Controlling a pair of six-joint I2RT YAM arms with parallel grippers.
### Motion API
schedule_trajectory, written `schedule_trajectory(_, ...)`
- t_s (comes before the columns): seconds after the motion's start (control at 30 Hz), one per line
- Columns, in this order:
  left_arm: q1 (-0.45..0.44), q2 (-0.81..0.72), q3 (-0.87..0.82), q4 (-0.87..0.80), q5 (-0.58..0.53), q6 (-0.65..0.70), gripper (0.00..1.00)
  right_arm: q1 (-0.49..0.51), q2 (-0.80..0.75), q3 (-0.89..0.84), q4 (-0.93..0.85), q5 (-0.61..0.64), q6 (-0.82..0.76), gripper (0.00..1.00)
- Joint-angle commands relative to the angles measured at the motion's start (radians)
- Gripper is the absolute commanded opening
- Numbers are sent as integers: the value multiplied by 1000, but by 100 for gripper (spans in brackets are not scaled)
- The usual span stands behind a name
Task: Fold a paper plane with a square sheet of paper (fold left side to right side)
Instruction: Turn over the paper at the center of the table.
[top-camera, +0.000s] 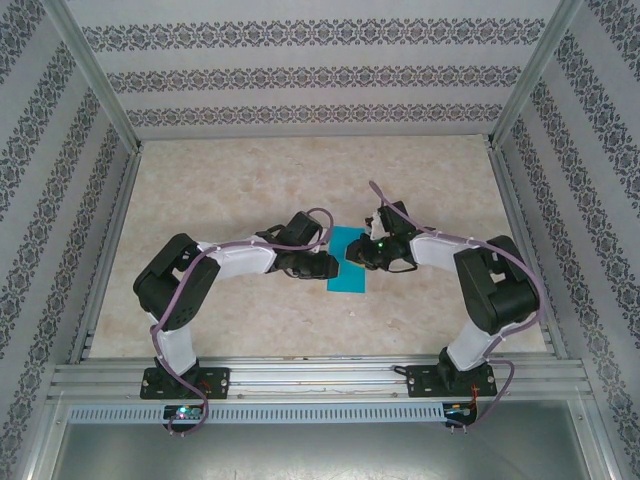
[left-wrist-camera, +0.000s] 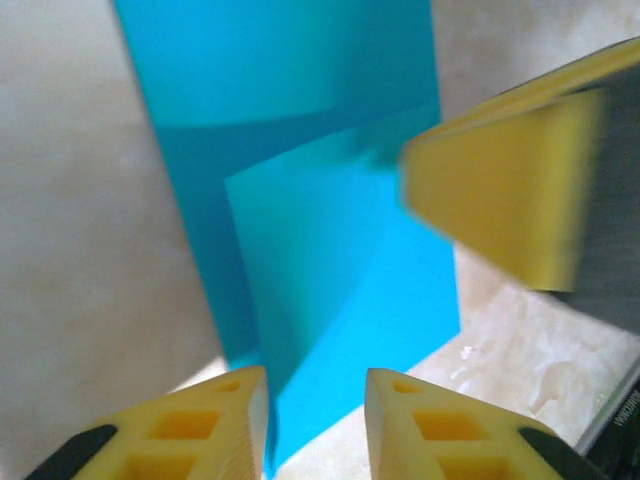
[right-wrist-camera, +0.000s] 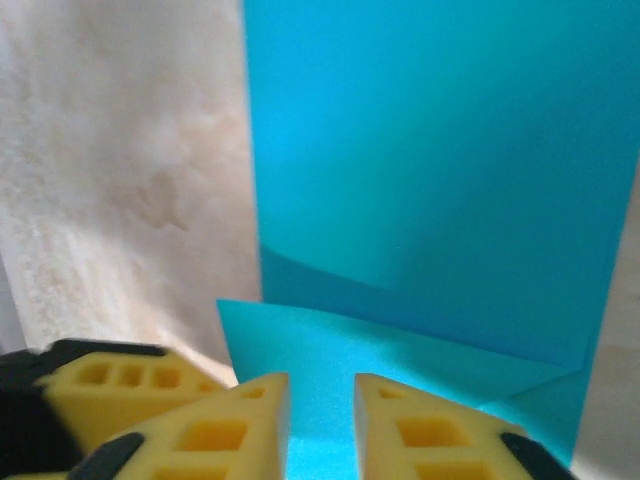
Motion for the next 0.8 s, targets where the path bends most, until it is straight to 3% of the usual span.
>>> schedule_trajectory(0.0,16,-14,-14,49,-22,-34,36,-33,-78,-15,-14,38,-18,33)
schedule_trajectory(0.2,17,22,3,68,9,-28,37,-91,-163,-76,-13,44,-38,58)
schedule_trajectory(0.33,16,46,12,82,19,-27,35,-109,-205,-112,-13,47,-47,67)
schedule_trajectory(0.57,18,59,28,114,28,-16,17,-118,-227,-149,-12,6,-69,67)
schedule_trajectory(0.77,18,7,-5,138,5,-11,2,-119,-214,-185,51,-51,-50,56)
